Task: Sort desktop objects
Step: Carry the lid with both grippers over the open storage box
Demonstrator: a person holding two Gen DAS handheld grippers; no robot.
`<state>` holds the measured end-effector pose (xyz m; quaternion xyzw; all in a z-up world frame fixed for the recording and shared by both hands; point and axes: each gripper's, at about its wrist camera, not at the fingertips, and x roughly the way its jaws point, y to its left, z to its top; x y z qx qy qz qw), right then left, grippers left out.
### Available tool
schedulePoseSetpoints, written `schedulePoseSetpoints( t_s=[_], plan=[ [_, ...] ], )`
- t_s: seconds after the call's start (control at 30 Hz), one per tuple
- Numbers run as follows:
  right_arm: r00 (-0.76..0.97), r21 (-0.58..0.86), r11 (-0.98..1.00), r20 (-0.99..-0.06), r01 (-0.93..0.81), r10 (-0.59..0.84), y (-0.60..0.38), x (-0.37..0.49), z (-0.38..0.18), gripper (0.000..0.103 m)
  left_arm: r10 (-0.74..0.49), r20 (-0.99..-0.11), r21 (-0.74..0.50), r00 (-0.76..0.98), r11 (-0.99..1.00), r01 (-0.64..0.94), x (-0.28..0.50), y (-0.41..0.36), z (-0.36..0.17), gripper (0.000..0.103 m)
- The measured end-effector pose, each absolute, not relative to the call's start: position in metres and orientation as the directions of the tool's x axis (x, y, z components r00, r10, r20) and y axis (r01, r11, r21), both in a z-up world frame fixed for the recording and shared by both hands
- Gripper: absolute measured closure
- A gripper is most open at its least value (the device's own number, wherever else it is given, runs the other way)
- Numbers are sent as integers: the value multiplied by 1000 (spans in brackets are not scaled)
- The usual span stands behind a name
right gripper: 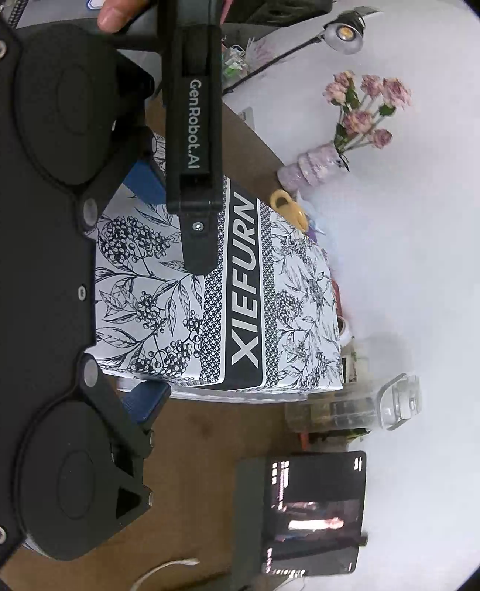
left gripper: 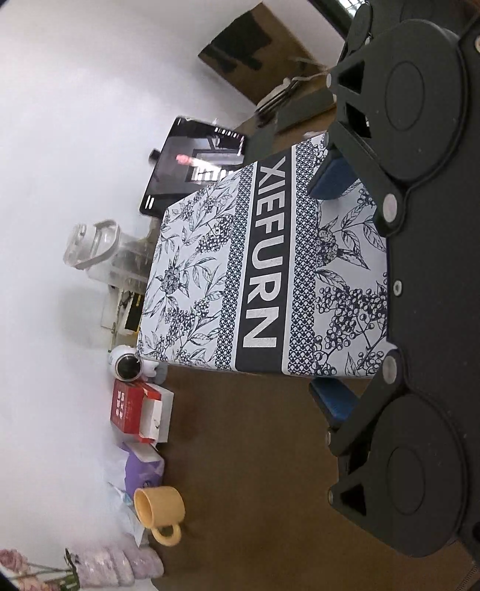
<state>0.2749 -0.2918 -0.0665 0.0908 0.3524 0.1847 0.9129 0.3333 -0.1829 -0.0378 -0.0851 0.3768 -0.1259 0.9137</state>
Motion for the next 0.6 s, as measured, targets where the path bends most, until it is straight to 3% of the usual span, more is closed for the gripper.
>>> schedulePoseSetpoints(
  t_s=[0.27, 0.6],
  plan=[
    [642, 323, 906, -641, -272, 421, -278, 374, -100, 0, -269, -704, -228, 658, 962, 149, 408, -195, -61, 0],
    [592, 335, 902, -681, -272, 432, -270, 419, -129, 0, -261, -746, -238, 613, 964, 120, 443, -194, -81, 0]
  ],
)
